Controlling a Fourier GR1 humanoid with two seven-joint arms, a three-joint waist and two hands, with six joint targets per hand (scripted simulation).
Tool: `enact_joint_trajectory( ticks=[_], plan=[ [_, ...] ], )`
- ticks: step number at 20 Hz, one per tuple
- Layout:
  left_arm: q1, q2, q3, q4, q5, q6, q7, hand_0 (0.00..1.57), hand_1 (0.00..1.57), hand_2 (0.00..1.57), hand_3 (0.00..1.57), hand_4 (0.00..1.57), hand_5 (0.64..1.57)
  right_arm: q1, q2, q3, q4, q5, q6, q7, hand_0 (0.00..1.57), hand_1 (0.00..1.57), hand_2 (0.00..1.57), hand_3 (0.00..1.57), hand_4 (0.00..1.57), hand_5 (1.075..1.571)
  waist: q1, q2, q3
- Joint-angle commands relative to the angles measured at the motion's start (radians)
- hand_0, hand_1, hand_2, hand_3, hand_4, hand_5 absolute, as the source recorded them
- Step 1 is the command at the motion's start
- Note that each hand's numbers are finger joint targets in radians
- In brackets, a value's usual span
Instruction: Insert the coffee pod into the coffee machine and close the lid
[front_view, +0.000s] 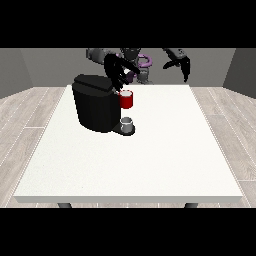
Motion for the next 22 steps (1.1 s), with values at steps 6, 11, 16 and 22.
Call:
enact_joint_trajectory(
  ticks=[6, 11, 16, 22],
  plan=[
    [-0.055, -0.013, -0.034, 0.002, 0.01, -0.037, -0.007, 0.0, 0.0, 0.0, 0.0, 0.44, 1.571, -0.133, 0.015, 0.041, -0.13, 0.001, 0.024, -0.034, 0.0, 0.0, 0.0, 0.0, 0.0, 1.571, 0.186, 0.064, -0.0305],
    [-0.171, 0.008, -0.021, -0.008, 0.018, -0.048, -0.002, 0.0, 0.0, 0.0, 0.0, 0.43, 1.571, -0.203, 0.01, 0.052, -0.147, 0.018, 0.016, -0.05, 0.0, 0.0, 0.0, 0.0, 0.0, 1.571, 0.232, 0.162, -0.0319],
    [-0.123, 0.003, -0.035, -0.072, 0.036, -0.063, 0.03, 0.0, 0.0, 0.0, 0.0, 0.25, 1.571, -0.24, -0.016, -0.015, -0.028, -0.026, 0.042, -0.18, 0.0, 0.0, 0.0, 0.0, 0.0, 1.571, 0.244, 0.177, -0.0317],
    [-0.148, 0.044, -0.001, -0.063, 0.066, -0.095, 0.031, 0.0, 0.0, 0.0, 0.0, 0.33, 1.571, -0.335, 0.006, -0.013, 0.071, -0.003, 0.02, -0.21, 0.0, 0.0, 0.0, 0.0, 0.1, 1.571, 0.246, 0.207, -0.0325]
  ],
)
